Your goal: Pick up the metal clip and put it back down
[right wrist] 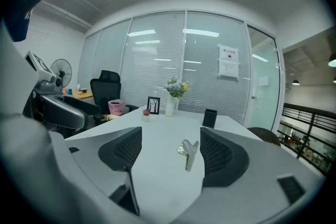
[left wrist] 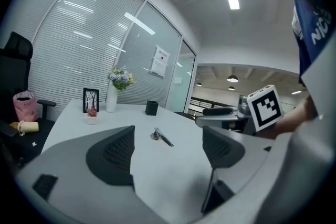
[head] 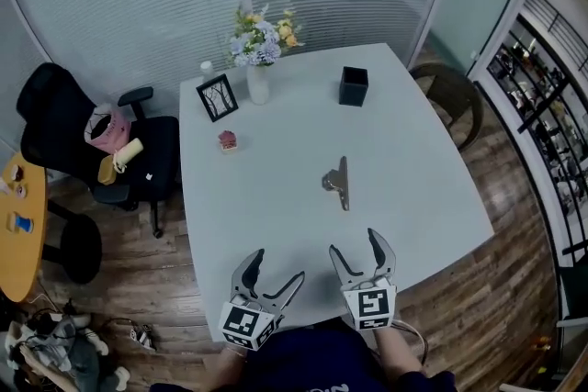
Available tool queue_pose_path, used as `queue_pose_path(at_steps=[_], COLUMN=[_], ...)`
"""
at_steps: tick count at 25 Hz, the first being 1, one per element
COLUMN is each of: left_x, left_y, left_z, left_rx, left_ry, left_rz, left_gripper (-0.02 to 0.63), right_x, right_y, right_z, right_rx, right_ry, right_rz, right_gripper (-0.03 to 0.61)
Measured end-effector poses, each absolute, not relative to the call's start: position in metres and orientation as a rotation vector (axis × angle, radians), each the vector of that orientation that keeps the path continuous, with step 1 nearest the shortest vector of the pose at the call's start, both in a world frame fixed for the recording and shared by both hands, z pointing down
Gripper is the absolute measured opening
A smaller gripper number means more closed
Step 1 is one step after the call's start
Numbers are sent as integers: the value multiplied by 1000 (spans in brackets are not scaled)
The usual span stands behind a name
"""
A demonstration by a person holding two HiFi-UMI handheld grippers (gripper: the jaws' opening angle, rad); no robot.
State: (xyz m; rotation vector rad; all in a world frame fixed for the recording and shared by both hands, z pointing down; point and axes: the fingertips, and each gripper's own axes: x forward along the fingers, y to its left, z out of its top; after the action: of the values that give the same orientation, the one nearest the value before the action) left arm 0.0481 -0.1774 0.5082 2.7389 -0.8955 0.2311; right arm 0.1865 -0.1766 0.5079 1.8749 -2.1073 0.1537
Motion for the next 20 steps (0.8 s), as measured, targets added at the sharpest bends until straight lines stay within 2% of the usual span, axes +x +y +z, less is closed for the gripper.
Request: queue_pose_path(at_steps=[10, 20], left_x=[42, 39], left_y=[-183, -185], left_z=[508, 511], left_rx=[2703, 2654], left_ry=[-1036, -1108], left_rz=[239, 242], left_gripper=[393, 393], right_x=[199, 221], right_y=[-261, -325], right_z=[524, 587], right_rx=[1719, 1635], right_ry=[-2153, -2019], right_rz=[147, 264], right_gripper=[330, 324])
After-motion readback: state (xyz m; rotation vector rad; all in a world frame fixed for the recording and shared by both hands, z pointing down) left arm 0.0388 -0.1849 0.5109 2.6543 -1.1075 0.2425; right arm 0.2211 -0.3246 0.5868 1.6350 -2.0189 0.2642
